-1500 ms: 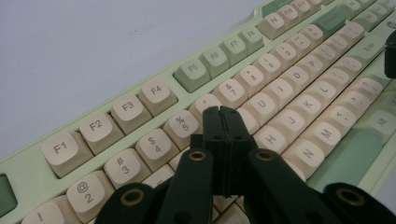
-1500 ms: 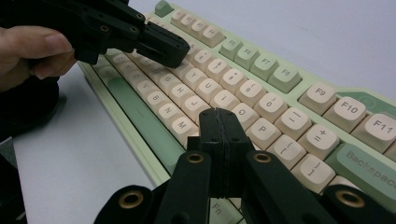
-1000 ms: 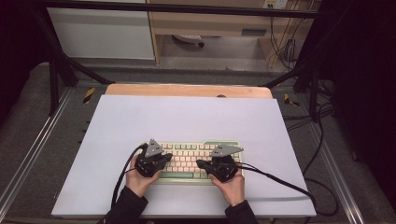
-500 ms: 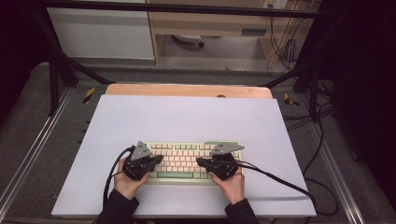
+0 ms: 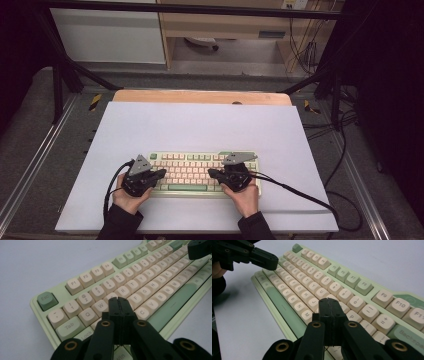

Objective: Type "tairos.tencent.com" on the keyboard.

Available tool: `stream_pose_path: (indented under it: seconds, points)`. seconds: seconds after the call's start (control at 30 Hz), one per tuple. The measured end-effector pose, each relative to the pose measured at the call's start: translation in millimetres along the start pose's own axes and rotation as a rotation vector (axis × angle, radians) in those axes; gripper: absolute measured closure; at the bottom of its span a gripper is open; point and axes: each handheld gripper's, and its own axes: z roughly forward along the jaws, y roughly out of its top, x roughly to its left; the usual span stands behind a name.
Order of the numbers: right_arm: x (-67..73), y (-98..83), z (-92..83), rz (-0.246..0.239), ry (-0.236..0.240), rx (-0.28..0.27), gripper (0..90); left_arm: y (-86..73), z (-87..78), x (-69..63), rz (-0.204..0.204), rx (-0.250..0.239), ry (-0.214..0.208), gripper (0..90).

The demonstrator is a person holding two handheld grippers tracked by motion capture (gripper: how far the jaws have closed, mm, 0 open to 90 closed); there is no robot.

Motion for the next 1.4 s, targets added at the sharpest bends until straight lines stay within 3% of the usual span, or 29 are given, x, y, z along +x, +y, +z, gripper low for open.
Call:
stream_pose_path:
  seconds: [1.07,1.4]
  points:
    - [2.2,-15.1,10.8,-0.031,-0.031,0.087,90.0,-4.0,-2.9,3.3,-0.008,-0.002,-0.003,90.0]
    - [3.6,-12.4,3.9,-0.032,-0.026,0.060,90.0,-2.3,0.8,-3.2,-0.001,-0.004,-0.021,90.0]
